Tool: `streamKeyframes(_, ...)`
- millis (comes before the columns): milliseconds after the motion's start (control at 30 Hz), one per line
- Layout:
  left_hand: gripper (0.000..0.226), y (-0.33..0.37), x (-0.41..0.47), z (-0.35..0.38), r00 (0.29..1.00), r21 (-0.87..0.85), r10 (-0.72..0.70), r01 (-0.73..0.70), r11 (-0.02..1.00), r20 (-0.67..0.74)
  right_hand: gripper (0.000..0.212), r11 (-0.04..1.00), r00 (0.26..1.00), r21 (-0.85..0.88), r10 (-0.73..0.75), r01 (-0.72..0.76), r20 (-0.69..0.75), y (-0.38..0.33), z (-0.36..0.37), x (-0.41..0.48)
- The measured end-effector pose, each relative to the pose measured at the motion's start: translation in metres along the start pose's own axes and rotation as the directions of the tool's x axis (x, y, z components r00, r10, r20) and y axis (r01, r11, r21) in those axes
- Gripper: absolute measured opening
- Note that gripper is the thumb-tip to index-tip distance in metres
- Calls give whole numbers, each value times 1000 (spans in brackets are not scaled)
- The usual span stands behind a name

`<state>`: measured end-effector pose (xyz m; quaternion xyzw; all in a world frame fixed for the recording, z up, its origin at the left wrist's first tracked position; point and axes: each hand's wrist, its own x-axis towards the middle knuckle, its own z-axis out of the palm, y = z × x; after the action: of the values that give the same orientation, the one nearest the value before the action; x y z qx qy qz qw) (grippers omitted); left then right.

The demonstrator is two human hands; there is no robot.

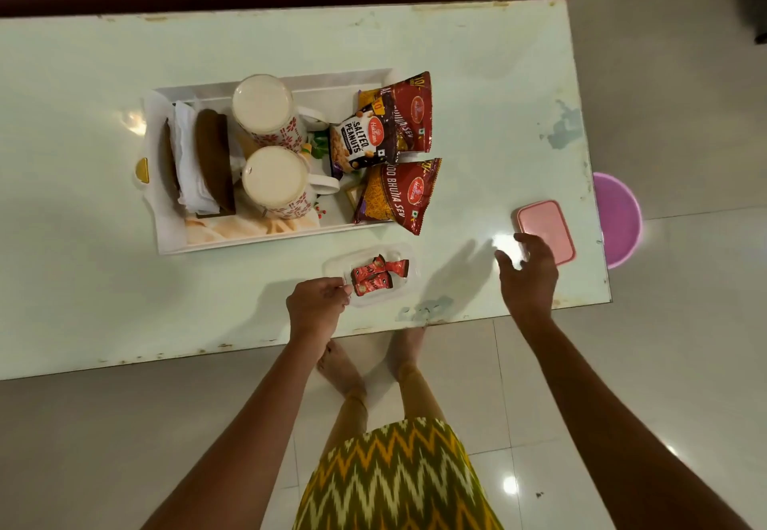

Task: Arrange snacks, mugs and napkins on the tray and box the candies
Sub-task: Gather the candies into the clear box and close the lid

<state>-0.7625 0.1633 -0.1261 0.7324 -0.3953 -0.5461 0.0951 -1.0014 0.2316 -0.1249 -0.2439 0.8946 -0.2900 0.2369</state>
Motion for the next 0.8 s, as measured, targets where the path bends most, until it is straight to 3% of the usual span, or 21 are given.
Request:
streamKeyframes(200, 21, 0, 0, 3, 1000, 16, 8, -8, 1000, -23, 86, 939, 994, -343, 49, -12, 97, 40, -17, 52)
streamKeyframes(267, 20, 0, 1, 2, 1000, 17, 11, -11, 1000, -19, 94, 920, 987, -393, 71, -8, 146, 46, -17, 63)
streamKeyframes(333, 19, 0, 1, 1, 1000, 26, 11, -10, 1000, -22, 89, 914, 984, -406, 77, -6, 159, 48, -15, 71)
streamKeyframes(467, 18, 2, 1, 2, 1000, 60, 17, -16, 998, -24, 76, 916, 997, -401, 58, -31, 54, 46, -11, 76)
streamKeyframes(700, 19, 2, 1, 4, 999, 31, -7, 9, 999, -37, 84, 833, 992, -546, 121, -91, 19, 39, -18, 89)
streamKeyframes(800, 21, 3, 0, 5, 999, 26, -18, 19, 999, -45, 66, 890, 996, -449, 93, -80, 7, 31, -15, 85)
